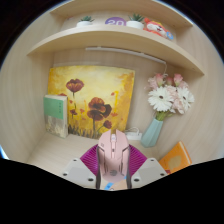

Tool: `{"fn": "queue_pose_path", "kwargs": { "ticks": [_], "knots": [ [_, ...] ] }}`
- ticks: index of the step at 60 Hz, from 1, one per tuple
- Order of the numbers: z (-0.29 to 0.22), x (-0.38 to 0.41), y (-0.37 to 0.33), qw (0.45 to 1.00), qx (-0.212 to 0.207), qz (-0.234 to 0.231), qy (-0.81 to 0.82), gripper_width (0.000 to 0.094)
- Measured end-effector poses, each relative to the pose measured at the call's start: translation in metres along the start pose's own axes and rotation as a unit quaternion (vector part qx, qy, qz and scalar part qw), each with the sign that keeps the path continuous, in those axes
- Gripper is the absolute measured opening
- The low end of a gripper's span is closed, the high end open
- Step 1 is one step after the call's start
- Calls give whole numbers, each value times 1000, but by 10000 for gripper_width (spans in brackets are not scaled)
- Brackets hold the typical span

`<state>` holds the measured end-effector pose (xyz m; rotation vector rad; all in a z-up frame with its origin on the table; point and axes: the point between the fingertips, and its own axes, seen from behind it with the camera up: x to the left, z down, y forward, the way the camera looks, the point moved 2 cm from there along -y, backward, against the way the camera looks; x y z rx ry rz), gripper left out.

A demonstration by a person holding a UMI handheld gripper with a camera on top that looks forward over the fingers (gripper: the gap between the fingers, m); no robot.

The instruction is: Arrange mouse

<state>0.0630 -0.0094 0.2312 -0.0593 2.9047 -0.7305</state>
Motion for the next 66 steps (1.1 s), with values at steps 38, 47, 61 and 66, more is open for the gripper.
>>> {"fn": "queue_pose_path", "kwargs": {
  "ticks": [38, 47, 61, 66],
  "knots": [
    [252, -76, 33, 981, 185, -12, 55, 359],
    [254, -73, 34, 982, 175, -13, 62, 436],
    [252, -79, 21, 979, 198, 2, 58, 687],
    [222, -75, 6, 983, 173, -4, 57, 686]
  ]
}}
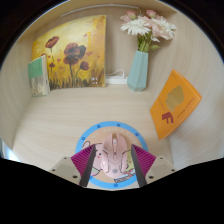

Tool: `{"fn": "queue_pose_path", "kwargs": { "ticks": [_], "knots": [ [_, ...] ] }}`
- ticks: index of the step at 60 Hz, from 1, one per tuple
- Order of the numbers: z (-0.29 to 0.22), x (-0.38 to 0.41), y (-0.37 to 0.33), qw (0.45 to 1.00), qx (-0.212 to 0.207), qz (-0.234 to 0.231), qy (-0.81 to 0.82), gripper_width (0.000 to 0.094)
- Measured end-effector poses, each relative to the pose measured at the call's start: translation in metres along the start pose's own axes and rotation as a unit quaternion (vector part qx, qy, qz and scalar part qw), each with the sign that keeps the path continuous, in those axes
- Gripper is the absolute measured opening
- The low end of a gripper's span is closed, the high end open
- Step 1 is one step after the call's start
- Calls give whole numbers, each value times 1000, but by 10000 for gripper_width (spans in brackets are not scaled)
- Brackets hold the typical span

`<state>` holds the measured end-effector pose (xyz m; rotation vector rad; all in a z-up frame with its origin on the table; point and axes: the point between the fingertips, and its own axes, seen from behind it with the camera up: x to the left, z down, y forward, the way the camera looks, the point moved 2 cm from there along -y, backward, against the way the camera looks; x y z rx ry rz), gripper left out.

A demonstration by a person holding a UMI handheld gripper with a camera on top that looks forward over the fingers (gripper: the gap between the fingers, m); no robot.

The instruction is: Arrange mouse

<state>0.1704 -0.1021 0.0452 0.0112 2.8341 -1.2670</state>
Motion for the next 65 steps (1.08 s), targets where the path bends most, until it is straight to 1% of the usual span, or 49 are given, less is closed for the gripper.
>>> {"fn": "queue_pose_path", "kwargs": {
  "ticks": [8, 14, 20, 24, 29, 34, 40, 50, 65],
  "knots": [
    [-36, 12, -50, 999, -36, 11, 1, 687],
    [-59, 29, -93, 997, -71, 7, 11, 688],
    [-68, 52, -131, 995, -91, -5, 29, 691],
    [-67, 62, -153, 994, -103, -3, 29, 689],
    [-60, 78, -177, 994, -108, -3, 27, 688],
    [-52, 93, -196, 992, -121, -7, 24, 687],
    [-39, 114, -212, 992, -121, -18, 24, 687],
    [-19, 138, -226, 993, -115, -26, 10, 689],
    [-11, 148, -235, 993, -117, -25, 4, 689]
  ]
}}
